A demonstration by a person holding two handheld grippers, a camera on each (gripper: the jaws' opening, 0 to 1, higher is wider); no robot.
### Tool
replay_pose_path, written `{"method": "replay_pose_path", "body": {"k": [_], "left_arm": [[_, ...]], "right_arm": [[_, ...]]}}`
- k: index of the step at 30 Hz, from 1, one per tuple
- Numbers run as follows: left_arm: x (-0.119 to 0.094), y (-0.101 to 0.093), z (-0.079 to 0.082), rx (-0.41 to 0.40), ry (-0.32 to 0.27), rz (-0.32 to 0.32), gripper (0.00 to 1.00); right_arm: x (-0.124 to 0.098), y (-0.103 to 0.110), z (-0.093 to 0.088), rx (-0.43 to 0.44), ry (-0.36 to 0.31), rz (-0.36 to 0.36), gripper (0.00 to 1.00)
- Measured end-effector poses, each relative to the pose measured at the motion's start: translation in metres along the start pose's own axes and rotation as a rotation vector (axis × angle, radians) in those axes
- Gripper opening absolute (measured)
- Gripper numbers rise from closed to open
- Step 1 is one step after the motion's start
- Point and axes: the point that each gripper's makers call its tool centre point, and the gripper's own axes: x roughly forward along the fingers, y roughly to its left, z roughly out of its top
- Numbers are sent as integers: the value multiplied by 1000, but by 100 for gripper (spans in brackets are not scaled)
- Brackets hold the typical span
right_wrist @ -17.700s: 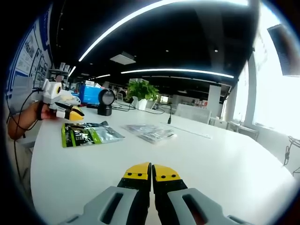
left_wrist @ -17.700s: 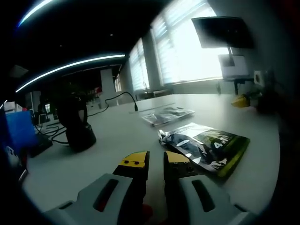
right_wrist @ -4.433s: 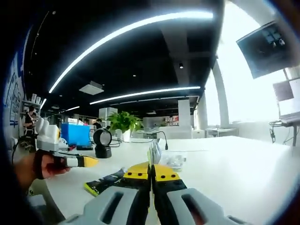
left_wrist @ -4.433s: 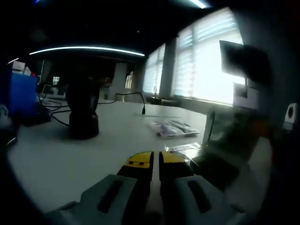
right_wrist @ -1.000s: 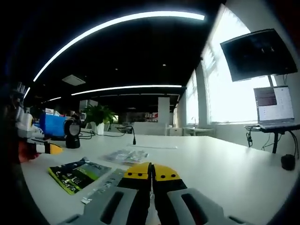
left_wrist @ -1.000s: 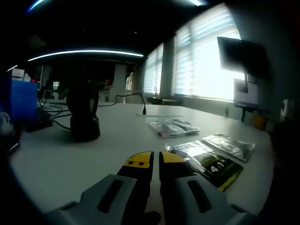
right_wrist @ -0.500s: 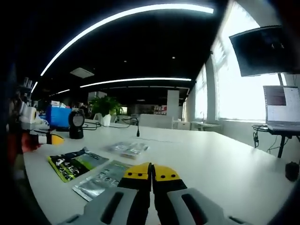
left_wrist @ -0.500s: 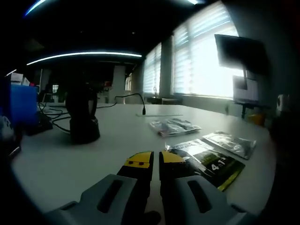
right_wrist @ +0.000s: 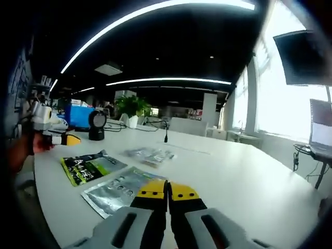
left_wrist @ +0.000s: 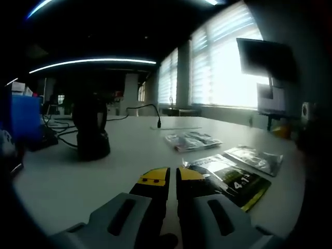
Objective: Clip sheet goods on table flip sheet goods clip sheet goods scan sheet goods put sheet goods back to table
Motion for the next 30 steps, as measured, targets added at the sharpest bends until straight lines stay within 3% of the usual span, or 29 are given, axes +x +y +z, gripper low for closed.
{"method": "replay_pose_path", "body": {"k": [15,30], "left_arm": [[5,3,0,20,3,1,0],[5,-1,-1,35,7,-1,0]], "right_arm": [[0,-9,-6,-20,0,56,0],[4,1,-16,-41,-6,151,0]]}}
